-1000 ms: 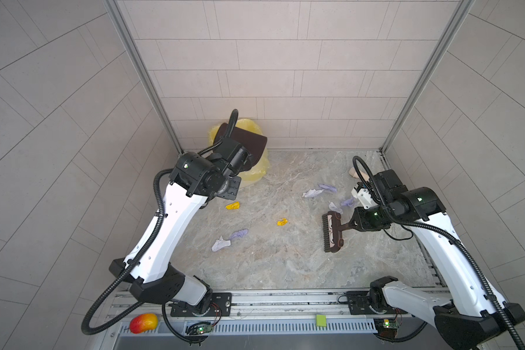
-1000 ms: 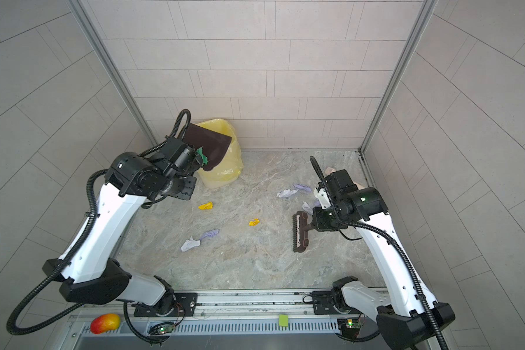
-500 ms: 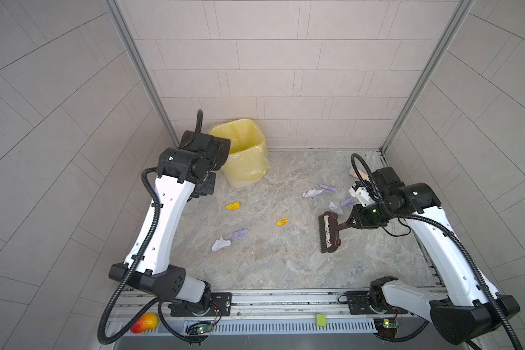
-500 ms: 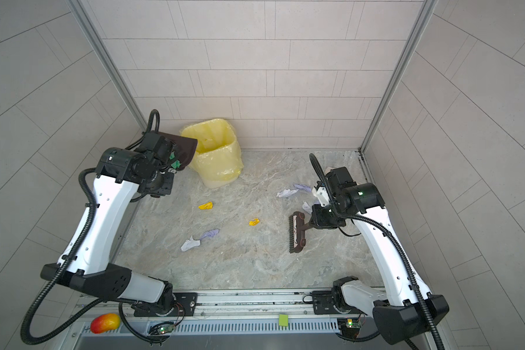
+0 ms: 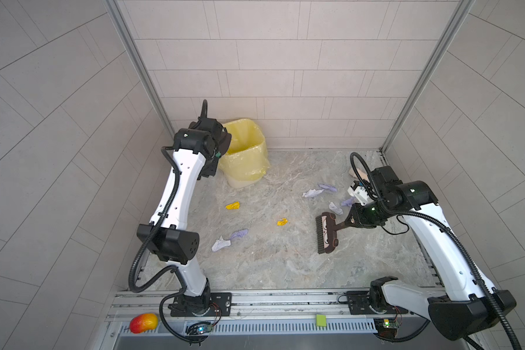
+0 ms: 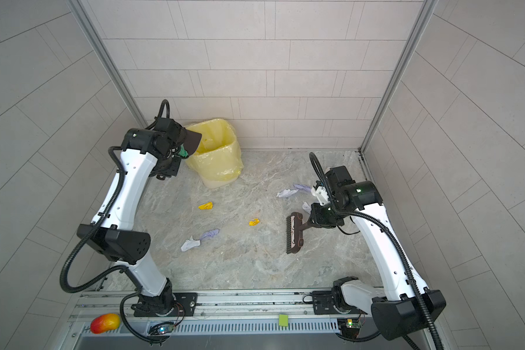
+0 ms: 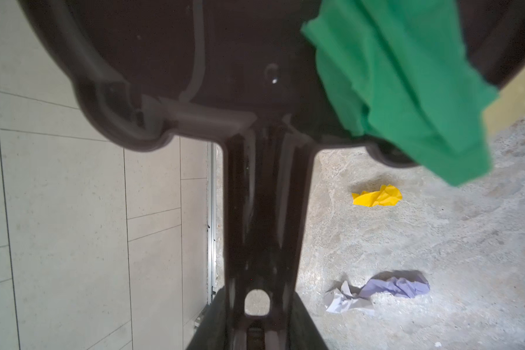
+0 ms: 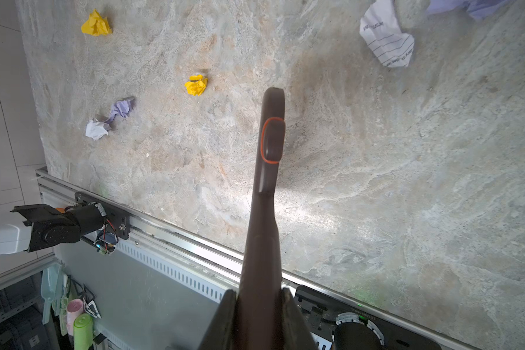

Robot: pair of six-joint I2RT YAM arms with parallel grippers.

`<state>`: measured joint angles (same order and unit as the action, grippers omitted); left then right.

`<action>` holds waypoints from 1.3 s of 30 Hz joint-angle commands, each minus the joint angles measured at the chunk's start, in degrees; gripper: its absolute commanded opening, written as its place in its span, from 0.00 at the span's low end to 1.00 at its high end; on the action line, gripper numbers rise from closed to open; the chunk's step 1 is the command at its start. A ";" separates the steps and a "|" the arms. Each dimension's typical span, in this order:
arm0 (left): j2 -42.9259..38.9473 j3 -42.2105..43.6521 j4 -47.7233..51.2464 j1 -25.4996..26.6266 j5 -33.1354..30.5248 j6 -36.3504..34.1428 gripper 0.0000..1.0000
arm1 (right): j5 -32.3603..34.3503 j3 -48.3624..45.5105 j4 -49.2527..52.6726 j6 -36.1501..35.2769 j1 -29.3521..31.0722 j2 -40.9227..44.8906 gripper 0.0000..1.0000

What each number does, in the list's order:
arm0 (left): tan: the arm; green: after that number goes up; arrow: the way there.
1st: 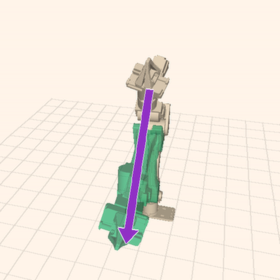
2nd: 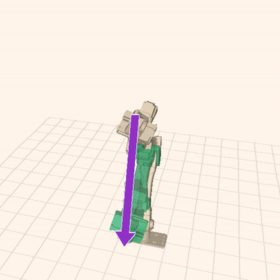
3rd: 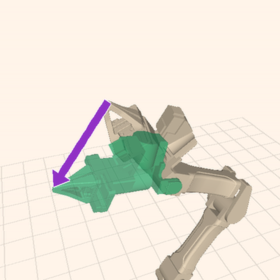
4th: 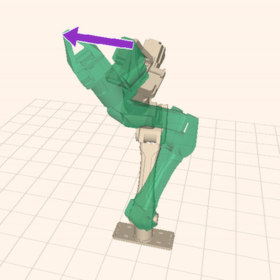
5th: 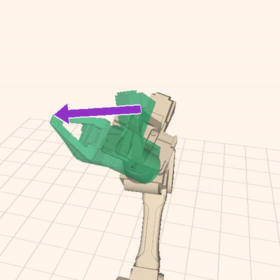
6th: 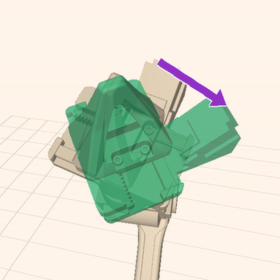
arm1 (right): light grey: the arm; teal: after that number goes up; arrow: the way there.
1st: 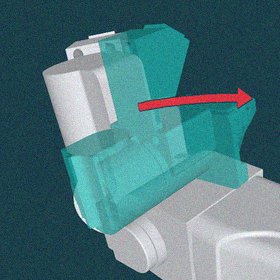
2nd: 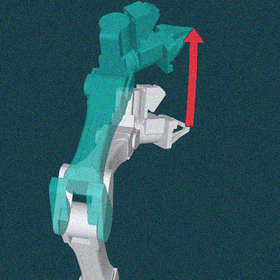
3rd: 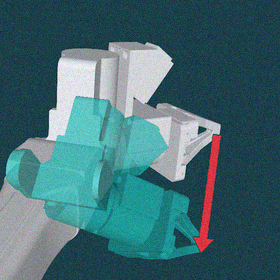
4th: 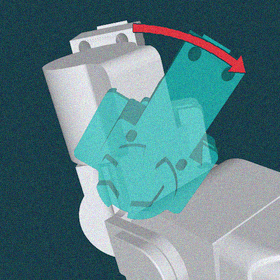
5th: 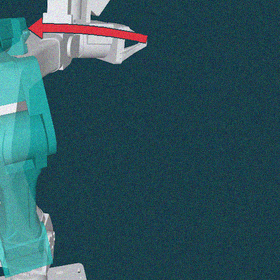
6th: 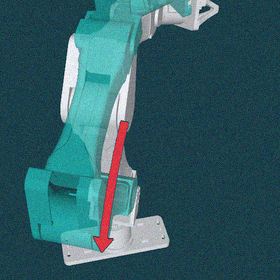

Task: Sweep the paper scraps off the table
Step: 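Tip the dustpan over the yellow bin with the left gripper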

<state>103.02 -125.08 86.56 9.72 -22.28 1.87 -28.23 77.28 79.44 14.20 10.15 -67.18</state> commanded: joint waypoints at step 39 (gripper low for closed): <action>6.33 8.23 -36.27 12.96 -46.90 -45.82 0.00 | -1.34 0.60 2.16 1.31 -0.39 1.26 0.00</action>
<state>113.40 -116.95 52.10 22.41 -67.85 -44.21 -29.34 77.28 80.44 16.53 10.07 -67.13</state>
